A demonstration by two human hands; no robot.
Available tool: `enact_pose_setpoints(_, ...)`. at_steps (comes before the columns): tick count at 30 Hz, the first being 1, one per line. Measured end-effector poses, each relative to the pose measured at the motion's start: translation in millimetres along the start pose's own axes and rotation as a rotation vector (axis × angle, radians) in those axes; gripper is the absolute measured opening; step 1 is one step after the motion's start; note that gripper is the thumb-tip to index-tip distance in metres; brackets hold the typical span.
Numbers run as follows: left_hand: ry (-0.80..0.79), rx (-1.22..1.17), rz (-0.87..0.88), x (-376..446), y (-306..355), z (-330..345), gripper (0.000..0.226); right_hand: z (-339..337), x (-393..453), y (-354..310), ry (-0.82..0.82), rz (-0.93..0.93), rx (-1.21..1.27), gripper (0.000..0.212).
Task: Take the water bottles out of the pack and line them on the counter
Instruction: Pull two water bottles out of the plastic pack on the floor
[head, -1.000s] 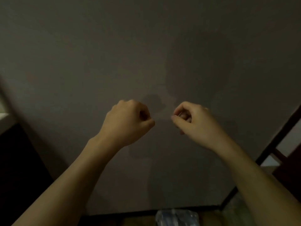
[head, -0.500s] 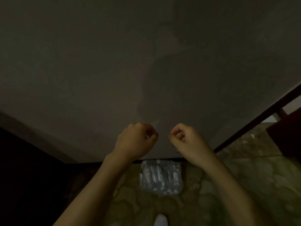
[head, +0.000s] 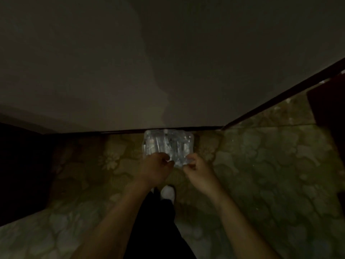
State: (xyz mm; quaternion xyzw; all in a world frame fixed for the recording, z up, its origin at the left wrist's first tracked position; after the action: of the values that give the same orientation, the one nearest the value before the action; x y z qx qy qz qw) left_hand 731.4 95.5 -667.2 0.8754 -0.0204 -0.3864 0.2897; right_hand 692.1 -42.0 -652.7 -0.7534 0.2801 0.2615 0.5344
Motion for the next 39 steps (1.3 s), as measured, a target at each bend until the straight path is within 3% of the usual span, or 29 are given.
enact_pose_setpoints(11, -0.079, -0.151, -0.069, 117, -74, 70, 0.039, 34, 134, 93, 0.046, 0.093, 0.013, 0.037)
enact_pose_setpoints(16, -0.083, -0.089, -0.045, 175, -111, 108, 0.041, 63, 204, 147, 0.028, 0.085, -0.013, 0.039)
enact_pose_setpoints(20, -0.088, -0.117, -0.023, 228, -128, 135, 0.037, 71, 260, 176, 0.052, 0.083, -0.035, 0.029)
enact_pose_setpoints(26, -0.113, -0.183, 0.028, 301, -138, 174, 0.028, 75, 340, 214, 0.12, 0.079, -0.187, 0.026)
enact_pose_setpoints(35, -0.117, -0.227, 0.015, 393, -163, 213, 0.021, 101, 432, 254, -0.031, 0.083, -0.441, 0.032)
enact_pose_setpoints(39, -0.12, -0.191, 0.075, 413, -161, 221, 0.03, 102, 466, 255, -0.049, 0.004, -0.544, 0.033)
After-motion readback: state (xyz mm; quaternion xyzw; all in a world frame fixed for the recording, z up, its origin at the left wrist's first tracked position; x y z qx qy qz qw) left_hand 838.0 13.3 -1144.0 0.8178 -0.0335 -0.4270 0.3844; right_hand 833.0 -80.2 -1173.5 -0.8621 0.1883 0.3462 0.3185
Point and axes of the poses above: each hand's wrist, its own x-axis towards the middle knuckle, its own z-axis out of the palm, y = z × x, the point moved 9 cm from there along x, towards the middle knuckle, and after that the axes turned 7 degrees about x, right-handed, at the moved point
